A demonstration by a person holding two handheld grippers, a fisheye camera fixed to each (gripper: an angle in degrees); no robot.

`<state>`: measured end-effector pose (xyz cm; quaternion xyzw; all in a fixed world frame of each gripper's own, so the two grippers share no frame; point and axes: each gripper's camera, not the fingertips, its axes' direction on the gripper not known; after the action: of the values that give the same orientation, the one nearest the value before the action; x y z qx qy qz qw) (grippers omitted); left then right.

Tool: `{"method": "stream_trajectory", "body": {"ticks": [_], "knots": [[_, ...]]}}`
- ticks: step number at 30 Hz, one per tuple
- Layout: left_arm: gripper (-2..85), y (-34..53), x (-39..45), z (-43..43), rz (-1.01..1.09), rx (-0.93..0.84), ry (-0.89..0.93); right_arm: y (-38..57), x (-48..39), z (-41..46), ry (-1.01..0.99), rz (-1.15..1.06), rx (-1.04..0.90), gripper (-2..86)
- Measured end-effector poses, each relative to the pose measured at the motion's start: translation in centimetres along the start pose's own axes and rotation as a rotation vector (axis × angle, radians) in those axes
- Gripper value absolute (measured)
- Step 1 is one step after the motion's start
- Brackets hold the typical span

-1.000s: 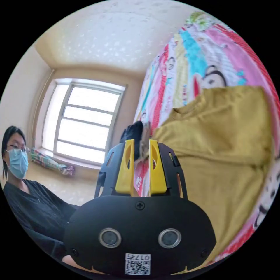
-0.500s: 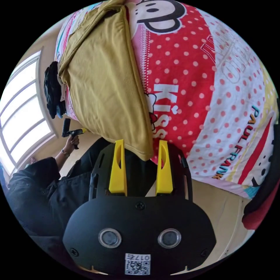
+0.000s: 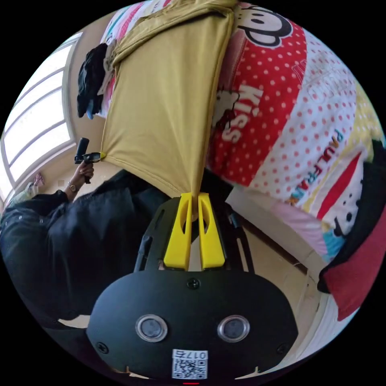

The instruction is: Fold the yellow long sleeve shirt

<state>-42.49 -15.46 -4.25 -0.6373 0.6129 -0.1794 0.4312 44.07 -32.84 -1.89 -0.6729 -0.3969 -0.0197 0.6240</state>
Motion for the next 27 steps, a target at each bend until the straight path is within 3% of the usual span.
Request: {"method": "stream_trajectory", "body": {"ticks": [2, 5, 7, 11, 14, 16, 19, 21, 23, 27], "knots": [[4.2, 3.7, -0.8, 1.2, -0.121, -0.009, 0.097, 2.6, 1.5, -0.2, -0.159, 0.032, 0.019, 3.3], [4.2, 5.3, 0.0, 0.0, -0.181, 0.161, 0.377, 5.5, 5.3, -3.8, -0.531, 0.105, 0.309, 3.2], [4.2, 3.7, 2.6, -1.5, -0.121, 0.23, 0.437, 5.1, 6.4, -6.9, -0.651, 0.062, 0.473, 3.2], [4.5, -5.1, 12.0, -5.8, 0.133, 0.293, 0.359, -2.4, 6.8, -14.9, -0.743, -0.087, 0.649, 3.2], [6.9, -9.9, 16.7, -8.5, 0.119, 0.382, 0.309, -7.5, 6.0, -20.3, -0.776, -0.086, 0.724, 3.5], [6.9, -9.6, 19.0, -9.8, 0.213, 0.499, 0.352, -7.7, 4.8, -22.9, -0.754, -0.177, 0.81, 3.7], [7.9, -7.8, 19.4, -8.9, 0.201, 0.598, 0.186, -7.4, 3.7, -23.4, -0.544, -0.164, 0.787, 3.8], [10.3, -7.4, 17.6, -6.3, 0.107, 0.566, 0.061, -8.1, 4.3, -20.8, -0.353, -0.058, 0.688, 4.8], [13.4, -8.0, 14.0, -2.1, 0.007, 0.499, -0.036, -8.9, 5.2, -18.6, -0.301, 0.003, 0.64, 5.3], [16.3, -10.2, 8.4, 3.9, -0.132, 0.447, -0.03, -11.7, 3.7, -16.3, -0.162, -0.006, 0.668, 5.8]]}}
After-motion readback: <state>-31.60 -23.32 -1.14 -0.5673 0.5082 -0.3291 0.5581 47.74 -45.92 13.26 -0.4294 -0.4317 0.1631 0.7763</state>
